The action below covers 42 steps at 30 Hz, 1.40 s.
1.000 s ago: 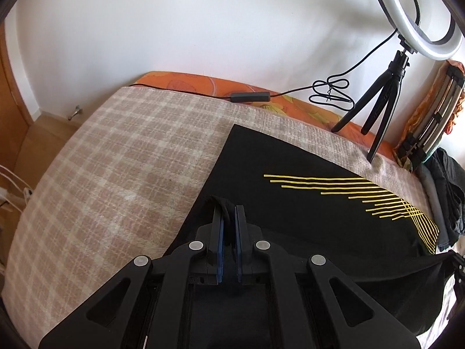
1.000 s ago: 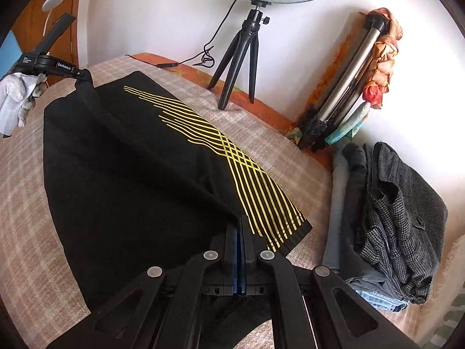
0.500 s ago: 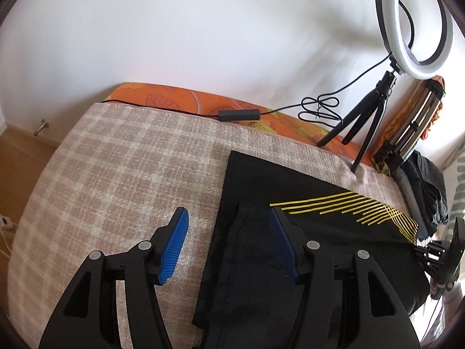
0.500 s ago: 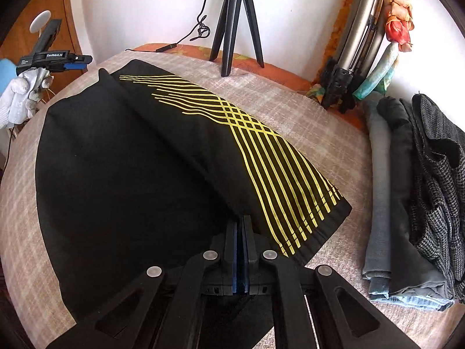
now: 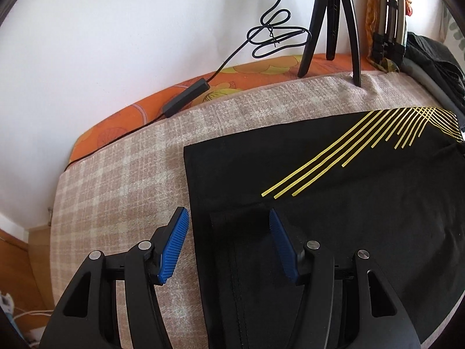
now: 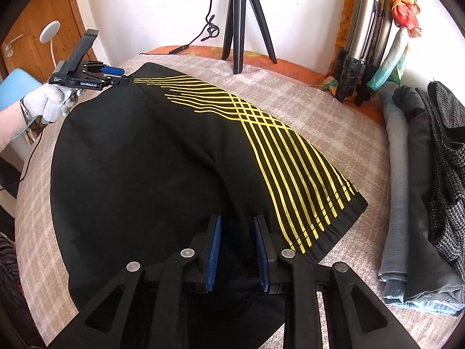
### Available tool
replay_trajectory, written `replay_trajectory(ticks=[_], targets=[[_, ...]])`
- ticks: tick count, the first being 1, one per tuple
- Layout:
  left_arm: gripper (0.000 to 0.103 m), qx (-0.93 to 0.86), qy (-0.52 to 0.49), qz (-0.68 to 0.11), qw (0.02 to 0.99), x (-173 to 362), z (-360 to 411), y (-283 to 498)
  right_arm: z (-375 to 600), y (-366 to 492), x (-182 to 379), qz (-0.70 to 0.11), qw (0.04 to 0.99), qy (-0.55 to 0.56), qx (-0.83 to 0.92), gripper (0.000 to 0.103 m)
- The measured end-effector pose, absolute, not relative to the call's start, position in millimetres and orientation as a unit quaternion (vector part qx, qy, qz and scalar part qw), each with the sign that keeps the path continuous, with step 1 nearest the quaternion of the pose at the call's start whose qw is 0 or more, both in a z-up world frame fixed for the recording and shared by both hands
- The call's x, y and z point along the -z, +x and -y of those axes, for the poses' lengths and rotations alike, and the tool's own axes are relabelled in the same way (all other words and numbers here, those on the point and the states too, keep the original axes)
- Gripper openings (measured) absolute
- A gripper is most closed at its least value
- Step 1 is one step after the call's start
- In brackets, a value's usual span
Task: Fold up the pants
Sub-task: 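Lift the held end with both grippers and fold it over the other half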
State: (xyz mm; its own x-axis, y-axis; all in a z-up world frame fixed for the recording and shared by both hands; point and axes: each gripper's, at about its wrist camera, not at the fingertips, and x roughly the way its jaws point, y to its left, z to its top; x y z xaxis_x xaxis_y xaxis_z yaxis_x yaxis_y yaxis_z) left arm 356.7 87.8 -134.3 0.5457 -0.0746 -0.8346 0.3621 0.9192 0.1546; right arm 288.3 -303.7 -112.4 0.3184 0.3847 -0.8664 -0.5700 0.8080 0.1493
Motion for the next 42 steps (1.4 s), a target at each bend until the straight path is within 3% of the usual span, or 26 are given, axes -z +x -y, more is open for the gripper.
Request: replay_trajectory(ticks=[6,11,14,16,18,20,33,42], targets=[[0.054,0.127,0.151,-0.445,0.874,135.5,-85.7,358.6,301.6,284.5,111.5,-0.503,0.807,-0.093,-0.296,0.031],[0.016,0.155,0.137,-0.446,0.871,135.9,-79.7,352.8,302.0,283.4,110.3,-0.506,0.806,-0.091,-0.293,0.031],[0.006,0.152,0.147,-0.442,0.872,136.1,-72.5,346.9,298.9,285.2,110.6,-0.507,0.808,-0.097,-0.285,0.031],[0.006,0.141,0.156,-0.437,0.875,134.8,-68.3,341.4,297.2,285.5,110.9,-0.506,0.810,-0.102,-0.277,0.027],[0.005,0.133,0.151,-0.430,0.880,130.5,-67.9,336.3,295.7,285.4,109.6,-0.507,0.814,-0.108,-0.264,0.009],[0.005,0.121,0.147,-0.415,0.890,120.1,-72.9,329.6,295.4,282.7,105.1,-0.503,0.816,-0.109,-0.262,0.000],[0.005,0.085,0.141,-0.351,0.922,55.9,-86.9,347.6,283.3,315.4,39.8,-0.430,0.856,-0.167,-0.232,0.000],[0.005,0.072,0.157,-0.392,0.904,102.9,-74.4,377.3,267.9,363.1,95.3,-0.471,0.829,-0.216,-0.210,0.000]])
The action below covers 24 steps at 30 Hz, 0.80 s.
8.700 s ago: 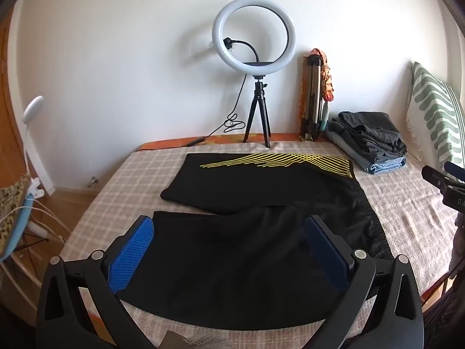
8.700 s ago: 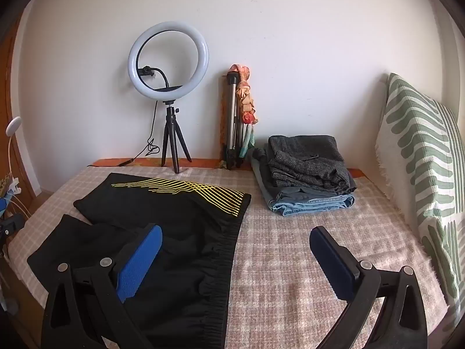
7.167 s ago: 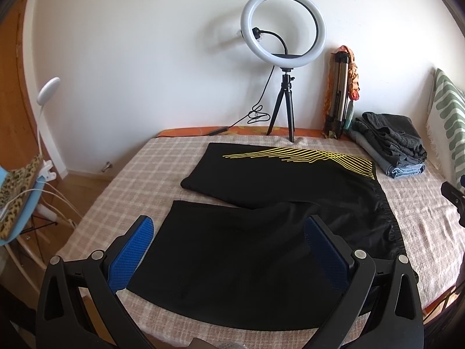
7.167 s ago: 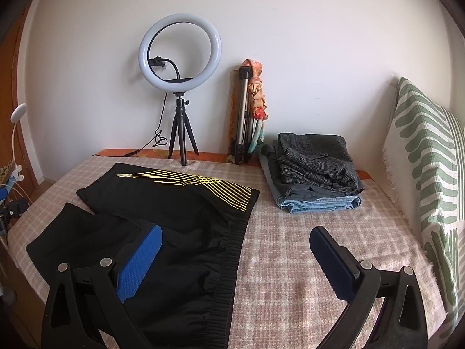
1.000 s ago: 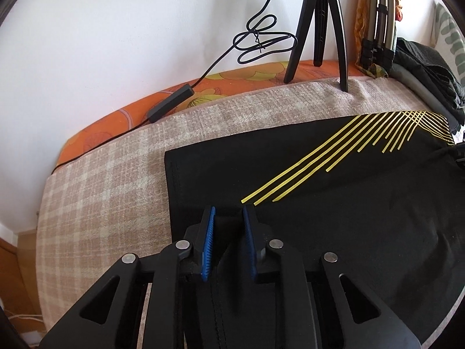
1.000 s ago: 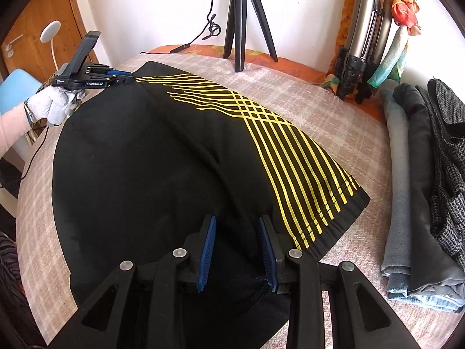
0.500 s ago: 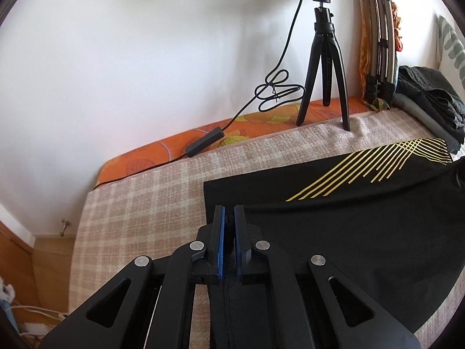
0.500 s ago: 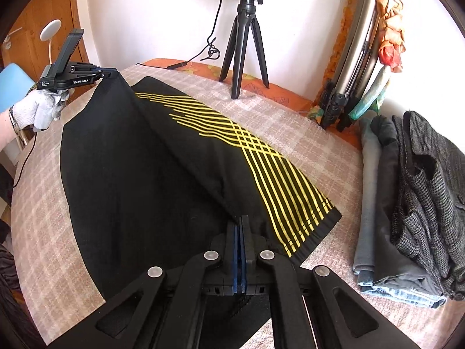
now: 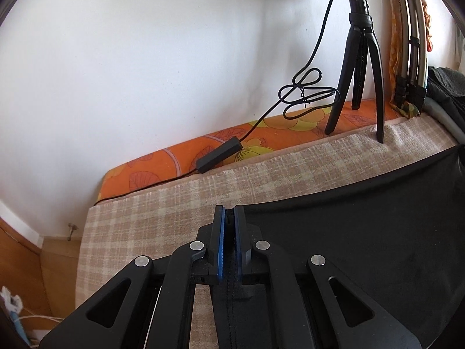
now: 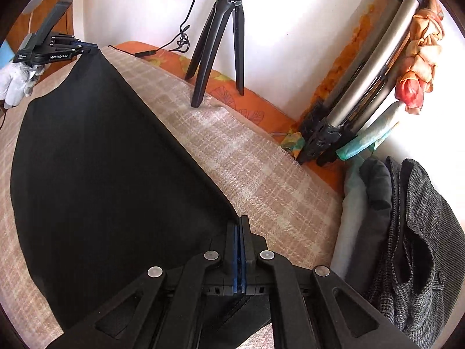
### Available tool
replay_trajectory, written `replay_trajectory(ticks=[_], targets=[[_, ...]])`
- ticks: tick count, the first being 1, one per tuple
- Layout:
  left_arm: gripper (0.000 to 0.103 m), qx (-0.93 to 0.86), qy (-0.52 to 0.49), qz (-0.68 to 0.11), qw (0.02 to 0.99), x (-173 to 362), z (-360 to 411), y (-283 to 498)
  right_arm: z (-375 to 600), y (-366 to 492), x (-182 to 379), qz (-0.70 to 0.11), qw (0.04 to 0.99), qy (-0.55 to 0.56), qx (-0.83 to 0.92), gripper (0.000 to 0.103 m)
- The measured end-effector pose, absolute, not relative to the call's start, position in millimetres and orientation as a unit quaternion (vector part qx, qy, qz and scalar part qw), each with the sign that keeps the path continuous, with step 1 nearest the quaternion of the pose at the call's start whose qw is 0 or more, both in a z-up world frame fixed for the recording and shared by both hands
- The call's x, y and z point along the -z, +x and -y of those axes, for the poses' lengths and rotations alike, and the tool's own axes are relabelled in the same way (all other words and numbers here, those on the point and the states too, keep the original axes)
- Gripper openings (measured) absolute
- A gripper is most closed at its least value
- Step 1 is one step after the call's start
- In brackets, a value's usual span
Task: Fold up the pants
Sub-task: 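Lift the held end with both grippers and fold it over the other half, then lower the folded edge and open both grippers to release the pants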
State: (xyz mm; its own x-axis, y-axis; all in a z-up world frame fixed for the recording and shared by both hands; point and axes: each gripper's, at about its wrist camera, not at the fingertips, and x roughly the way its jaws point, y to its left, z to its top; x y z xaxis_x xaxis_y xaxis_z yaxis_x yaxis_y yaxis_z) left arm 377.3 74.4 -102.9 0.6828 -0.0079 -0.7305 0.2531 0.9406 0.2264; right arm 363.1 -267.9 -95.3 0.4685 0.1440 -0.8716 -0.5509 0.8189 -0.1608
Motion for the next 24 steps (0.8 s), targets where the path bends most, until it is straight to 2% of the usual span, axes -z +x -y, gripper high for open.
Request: replay_trajectory(ticks=[8,11,15,19,24], targets=[[0.005,0.061,0.178,-0.401,0.897,117.8,-70.3,392.6,279.8,377.6,106.6,-0.486,0.830,-0.188,-0.201,0.000],[0.005,0.063,0.193,-0.403,0.893,120.4,-66.9,392.4,310.9,374.3,86.1,-0.474,0.857,-0.122,-0.163,0.043],[0.005,0.059,0.184,-0.407,0.893,122.3,-71.4,394.4,365.2,353.8,61.9,-0.465,0.869,0.021,-0.166,0.042],[0.005,0.057,0.186,-0.404,0.894,122.6,-69.6,394.4,376.1,330.4,61.3,-0.466,0.867,0.031,-0.177,0.042],[0.005,0.055,0.181,-0.403,0.895,120.8,-68.1,395.9,364.4,345.5,87.8,-0.496,0.851,0.024,-0.172,0.042]])
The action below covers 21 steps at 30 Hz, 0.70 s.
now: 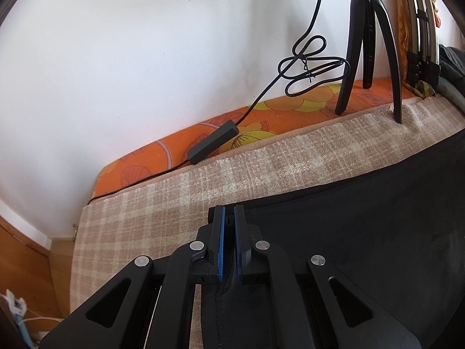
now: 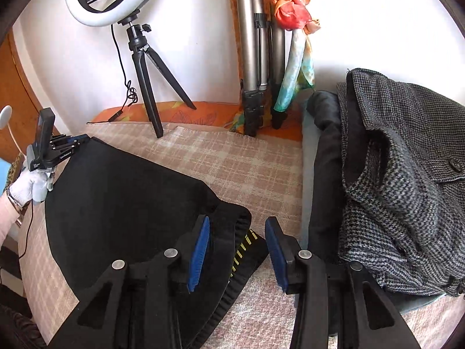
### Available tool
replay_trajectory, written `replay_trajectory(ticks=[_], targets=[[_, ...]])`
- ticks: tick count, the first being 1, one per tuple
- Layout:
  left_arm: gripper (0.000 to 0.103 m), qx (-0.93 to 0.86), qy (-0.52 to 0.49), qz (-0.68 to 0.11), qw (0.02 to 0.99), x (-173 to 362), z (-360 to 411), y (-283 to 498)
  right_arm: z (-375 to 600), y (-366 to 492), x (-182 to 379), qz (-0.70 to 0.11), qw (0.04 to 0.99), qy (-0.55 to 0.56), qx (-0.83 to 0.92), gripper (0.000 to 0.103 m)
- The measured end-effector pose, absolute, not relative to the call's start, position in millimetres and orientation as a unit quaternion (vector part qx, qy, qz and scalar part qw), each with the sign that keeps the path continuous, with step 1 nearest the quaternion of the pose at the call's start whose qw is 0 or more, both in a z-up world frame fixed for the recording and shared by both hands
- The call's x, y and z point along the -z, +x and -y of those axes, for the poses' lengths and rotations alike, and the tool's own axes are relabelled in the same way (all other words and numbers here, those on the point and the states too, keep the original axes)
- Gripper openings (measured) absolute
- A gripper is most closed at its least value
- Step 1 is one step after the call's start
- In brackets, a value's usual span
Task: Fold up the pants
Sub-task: 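Lower the folded edge and open both grippers to release the pants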
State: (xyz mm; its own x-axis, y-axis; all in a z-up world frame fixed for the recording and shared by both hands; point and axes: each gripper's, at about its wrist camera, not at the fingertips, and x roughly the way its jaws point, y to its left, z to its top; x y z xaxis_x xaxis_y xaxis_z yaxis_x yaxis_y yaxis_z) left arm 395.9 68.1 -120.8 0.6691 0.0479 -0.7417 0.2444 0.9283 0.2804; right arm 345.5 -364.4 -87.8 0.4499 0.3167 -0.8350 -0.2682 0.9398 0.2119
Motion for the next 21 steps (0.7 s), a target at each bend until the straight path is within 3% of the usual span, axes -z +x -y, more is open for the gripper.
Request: replay_trajectory(ticks=[5,7,12,16,21], targets=[[0.005,0.055,0.182,-0.404,0.895,119.3,-68.7,396.0,357.2,361.7,112.5,-0.507,0.844,0.043,-0.169,0.047],[0.005,0.056,0.181,-0.404,0.895,118.8,-69.1,395.4,359.0,363.0,112.9,-0.497,0.847,0.062,-0.176,0.024],[0.005,0.066,0.187,-0.398,0.896,112.2,-65.5,395.9,369.9,346.5,96.8,-0.475,0.856,0.098,-0.178,0.008],[0.005,0.067,0.183,-0.399,0.896,112.1,-60.5,404.8,377.6,335.8,94.8,-0.479,0.859,0.084,-0.160,0.007],[0.017,0.036,0.182,-0.424,0.887,123.7,-63.1,415.4,360.8,342.9,105.1,-0.487,0.861,0.030,-0.144,0.008]])
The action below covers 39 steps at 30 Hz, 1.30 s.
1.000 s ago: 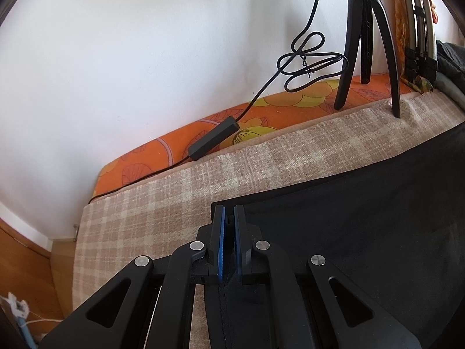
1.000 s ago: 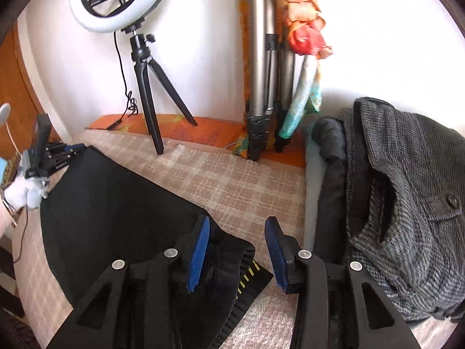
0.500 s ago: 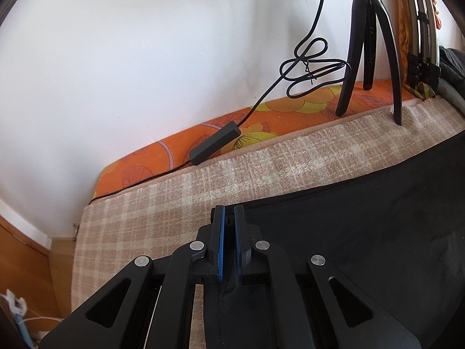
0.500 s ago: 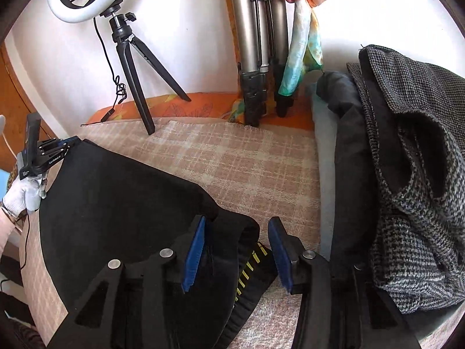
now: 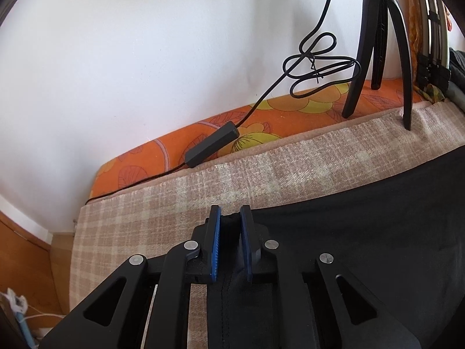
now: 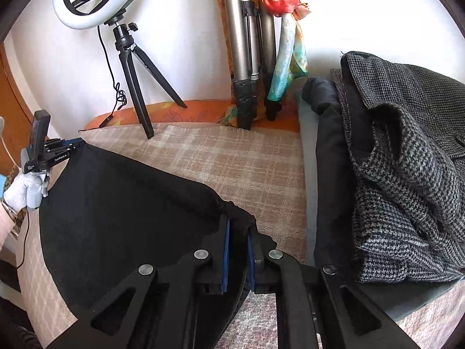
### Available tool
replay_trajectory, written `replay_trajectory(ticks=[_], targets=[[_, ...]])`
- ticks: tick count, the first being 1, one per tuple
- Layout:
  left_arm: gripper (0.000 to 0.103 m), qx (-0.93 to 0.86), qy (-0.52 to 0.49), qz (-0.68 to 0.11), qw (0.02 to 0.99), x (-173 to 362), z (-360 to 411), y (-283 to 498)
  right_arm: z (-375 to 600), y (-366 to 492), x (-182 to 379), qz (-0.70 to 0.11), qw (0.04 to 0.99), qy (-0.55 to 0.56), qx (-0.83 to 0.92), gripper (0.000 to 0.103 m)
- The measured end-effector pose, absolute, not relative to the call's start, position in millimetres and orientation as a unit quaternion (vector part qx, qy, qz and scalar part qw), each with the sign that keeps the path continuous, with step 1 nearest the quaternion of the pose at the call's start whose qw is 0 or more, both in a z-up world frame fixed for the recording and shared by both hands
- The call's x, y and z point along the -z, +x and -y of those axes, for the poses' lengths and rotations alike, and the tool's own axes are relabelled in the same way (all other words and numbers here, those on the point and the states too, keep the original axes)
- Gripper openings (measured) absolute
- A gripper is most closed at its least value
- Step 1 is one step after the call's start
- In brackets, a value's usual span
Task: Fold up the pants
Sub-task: 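Lower the folded edge and open both grippers to release the pants, then close both grippers on the edge of the folded black pants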
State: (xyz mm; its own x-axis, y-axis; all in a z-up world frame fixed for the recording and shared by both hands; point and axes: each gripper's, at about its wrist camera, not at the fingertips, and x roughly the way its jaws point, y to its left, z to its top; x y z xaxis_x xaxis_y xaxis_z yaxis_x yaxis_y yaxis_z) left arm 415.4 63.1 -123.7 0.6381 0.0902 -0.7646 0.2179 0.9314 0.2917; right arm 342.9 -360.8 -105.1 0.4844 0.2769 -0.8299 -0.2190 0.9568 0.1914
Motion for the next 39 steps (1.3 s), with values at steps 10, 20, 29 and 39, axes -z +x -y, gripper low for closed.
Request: replay_trajectory(ticks=[10,20,29,39], targets=[[0.032,-0.021,0.172,-0.395,0.902,78.2,-108.9,399.1,351.6,336.6,95.5,-0.477,0.872,-0.042,-0.101,0.040],[0.032,0.091,0.168,-0.378,0.906,41.1,-63.8,298.4,349.7,261.3,49.3,-0.470,0.877,0.005,-0.102,0.068],[0.050,0.243,0.214,-0.353,0.878,34.5,59.6,219.7,368.1,214.5,32.9,-0.478,0.866,0.116,-0.090,0.074],[0.052,0.386,0.291,-0.349,0.803,63.9,203.9,157.1,418.6,202.7,26.9,-0.460,0.862,0.200,-0.078,0.077]])
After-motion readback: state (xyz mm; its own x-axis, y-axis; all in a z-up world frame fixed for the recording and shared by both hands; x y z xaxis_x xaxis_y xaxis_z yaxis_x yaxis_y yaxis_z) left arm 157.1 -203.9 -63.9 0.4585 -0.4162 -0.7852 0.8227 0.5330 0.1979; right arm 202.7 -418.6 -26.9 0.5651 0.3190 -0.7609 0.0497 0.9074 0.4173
